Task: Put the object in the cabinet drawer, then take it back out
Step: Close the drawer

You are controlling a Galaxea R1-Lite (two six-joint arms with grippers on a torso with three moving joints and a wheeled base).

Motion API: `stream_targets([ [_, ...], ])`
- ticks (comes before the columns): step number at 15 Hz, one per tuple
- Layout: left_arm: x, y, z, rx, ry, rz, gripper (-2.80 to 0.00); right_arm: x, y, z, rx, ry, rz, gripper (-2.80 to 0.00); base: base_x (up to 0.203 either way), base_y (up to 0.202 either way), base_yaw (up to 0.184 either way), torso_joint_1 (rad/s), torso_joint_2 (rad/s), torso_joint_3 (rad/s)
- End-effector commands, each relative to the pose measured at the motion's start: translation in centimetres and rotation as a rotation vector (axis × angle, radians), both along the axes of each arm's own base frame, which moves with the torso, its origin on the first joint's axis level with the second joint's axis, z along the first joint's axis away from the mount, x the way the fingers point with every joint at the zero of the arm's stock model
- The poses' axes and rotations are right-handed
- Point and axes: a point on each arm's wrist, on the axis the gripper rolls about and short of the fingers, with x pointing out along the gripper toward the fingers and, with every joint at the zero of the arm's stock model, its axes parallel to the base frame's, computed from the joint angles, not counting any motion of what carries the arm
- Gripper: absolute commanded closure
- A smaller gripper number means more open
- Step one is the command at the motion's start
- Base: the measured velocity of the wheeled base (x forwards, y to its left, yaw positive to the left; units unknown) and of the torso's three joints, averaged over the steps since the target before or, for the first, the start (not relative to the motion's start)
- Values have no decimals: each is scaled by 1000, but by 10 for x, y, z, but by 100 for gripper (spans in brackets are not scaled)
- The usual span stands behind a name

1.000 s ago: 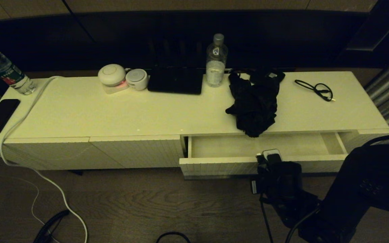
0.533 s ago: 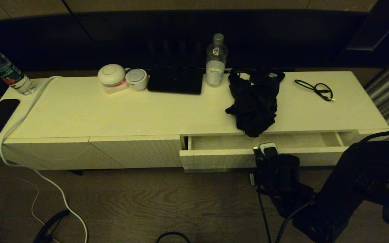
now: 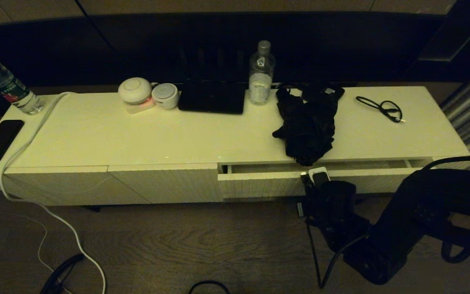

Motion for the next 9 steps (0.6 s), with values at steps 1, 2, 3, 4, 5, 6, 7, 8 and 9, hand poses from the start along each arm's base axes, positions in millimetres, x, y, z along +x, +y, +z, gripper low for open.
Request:
stream_targets([
  [1, 0, 0, 0, -1, -2, 1, 0, 7, 3, 0, -6, -17, 9, 0, 0, 0, 0, 0, 0, 0],
  [2, 0, 0, 0, -1, -2, 1, 0, 9, 4, 0, -10, -21, 16, 0, 0, 0, 0, 0, 0, 0],
  [3, 0, 0, 0, -1, -2, 1, 0, 11, 5, -1, -12, -26, 18, 0, 0, 0, 0, 0, 0, 0],
  [4, 0, 0, 0, -1, -2, 1, 0, 12, 6, 0, -9, -31, 18, 0, 0, 0, 0, 0, 0, 0],
  [5, 0, 0, 0, -1, -1, 1, 0, 14, 7, 0, -9, -33, 16, 0, 0, 0, 0, 0, 0, 0],
  [6, 0, 0, 0, -1, -2, 1, 0, 17, 5, 1, -9, -40, 11, 0, 0, 0, 0, 0, 0, 0],
  [7, 0, 0, 0, -1, -2, 1, 0, 19, 5, 3, -13, -49, 8, 0, 0, 0, 0, 0, 0, 0],
  [8, 0, 0, 0, -1, -1, 1, 0, 20, 4, 4, -12, -53, 4, 0, 0, 0, 0, 0, 0, 0],
  [9, 0, 0, 0, -1, -2, 1, 0, 22, 4, 5, -10, -58, 3, 0, 0, 0, 0, 0, 0, 0],
])
